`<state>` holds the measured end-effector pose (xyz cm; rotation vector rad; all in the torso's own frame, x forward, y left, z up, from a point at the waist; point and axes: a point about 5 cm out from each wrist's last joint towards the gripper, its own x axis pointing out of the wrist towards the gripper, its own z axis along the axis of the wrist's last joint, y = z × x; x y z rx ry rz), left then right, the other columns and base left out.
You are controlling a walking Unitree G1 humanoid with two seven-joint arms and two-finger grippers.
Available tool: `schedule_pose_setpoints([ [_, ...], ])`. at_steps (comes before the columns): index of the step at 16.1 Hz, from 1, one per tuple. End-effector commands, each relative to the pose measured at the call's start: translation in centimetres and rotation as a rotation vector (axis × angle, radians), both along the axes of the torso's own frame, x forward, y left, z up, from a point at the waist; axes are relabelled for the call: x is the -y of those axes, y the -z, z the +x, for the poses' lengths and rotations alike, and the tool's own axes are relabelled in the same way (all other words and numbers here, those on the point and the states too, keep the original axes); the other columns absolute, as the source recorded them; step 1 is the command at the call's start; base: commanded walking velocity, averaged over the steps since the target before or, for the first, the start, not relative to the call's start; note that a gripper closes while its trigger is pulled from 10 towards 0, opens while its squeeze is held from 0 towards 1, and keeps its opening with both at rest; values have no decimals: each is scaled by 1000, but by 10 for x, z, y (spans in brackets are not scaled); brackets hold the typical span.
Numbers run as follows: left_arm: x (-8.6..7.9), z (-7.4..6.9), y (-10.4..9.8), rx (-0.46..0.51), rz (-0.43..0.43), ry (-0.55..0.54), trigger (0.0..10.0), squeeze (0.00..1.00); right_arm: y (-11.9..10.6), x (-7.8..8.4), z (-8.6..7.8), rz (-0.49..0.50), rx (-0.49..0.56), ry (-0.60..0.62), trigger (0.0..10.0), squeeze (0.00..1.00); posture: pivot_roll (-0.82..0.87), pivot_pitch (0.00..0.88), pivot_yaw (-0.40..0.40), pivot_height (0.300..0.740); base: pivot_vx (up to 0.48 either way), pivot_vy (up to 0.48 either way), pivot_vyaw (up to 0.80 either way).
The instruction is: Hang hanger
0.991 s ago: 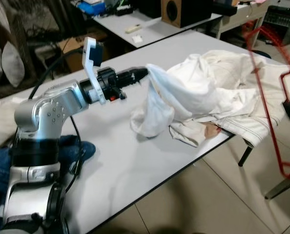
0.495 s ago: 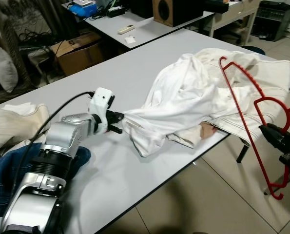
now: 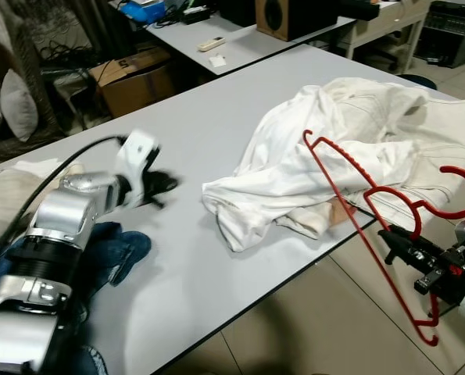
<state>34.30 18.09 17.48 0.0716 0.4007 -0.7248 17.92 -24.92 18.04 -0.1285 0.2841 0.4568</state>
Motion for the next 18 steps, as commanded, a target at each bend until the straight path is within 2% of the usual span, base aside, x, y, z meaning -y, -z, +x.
schedule_pose_setpoints([
  [1, 15, -7, -10, -1, -91, 88, 10000, 1000, 1, 4, 4, -38, 11, 40, 10000, 0, -243, 0, 164, 740, 0, 0, 0],
  [2, 32, -13, -3, -23, -115, 128, 10000, 1000, 3, 6, 7, -68, 25, 88, 10000, 0, -244, 0, 164, 740, 0, 0, 0],
  [3, 37, -16, 3, -21, -102, 133, 10000, 1000, 4, 3, 8, -57, 34, 97, 10000, 0, -244, 0, 164, 740, 0, 0, 0],
  [4, 43, -18, 16, 9, -51, 100, 10000, 1000, 7, -4, 7, -39, 48, 106, 10000, 0, -252, 0, 168, 740, 0, 0, 0],
  [5, 45, -22, 23, 52, -35, 50, 10000, 949, 11, -11, 3, -30, 48, 106, 10000, 0, -253, 0, 170, 740, 0, 0, 0],
  [6, 46, -26, 25, 77, -70, 10, 10000, 0, 13, -15, 0, -25, 59, 132, 10000, 0, -253, 0, 170, 740, 0, 0, 0],
  [8, 50, -46, 30, 166, -61, 2, 10000, 0, 17, -17, 0, -41, 129, 251, 10000, 0, -245, 0, 157, 740, 0, 0, 0],
  [10, 58, -57, 34, 173, -105, 5, 10000, 0, 18, -21, 1, -9, 155, 286, 10000, 0, -240, 0, 153, 740, 0, 0, 0],
  [11, 62, -63, 41, 160, -99, 12, 10000, 0, 20, -24, 1, 9, 149, 290, 10000, 0, -240, 0, 153, 740, 0, 0, 0],
  [13, 68, -67, 63, 112, -2, 4, 10000, 0, 25, -34, 2, 5, 124, 235, 10000, 0, -236, 0, 138, 740, 0, 0, 0],
  [14, 72, -66, 64, 115, -10, 2, 10000, 0, 26, -36, 3, 6, 119, 212, 10000, 0, -234, 0, 135, 740, 0, 0, 0],
  [15, 75, -66, 66, 107, -11, 3, 10000, 682, 28, -38, 3, -1, 109, 193, 10000, 0, -234, 0, 133, 740, 0, 0, 0],
  [16, 83, -64, 71, 112, 16, 11, 10000, 1000, 31, -43, 0, -29, 86, 139, 10000, 0, -237, 0, 133, 740, 0, 0, 0],
  [18, 86, -63, 74, 130, 67, 1, 10000, 1000, 36, -39, -5, -59, 53, 152, 10000, 0, -244, 0, 137, 740, 0, 0, 0],
])
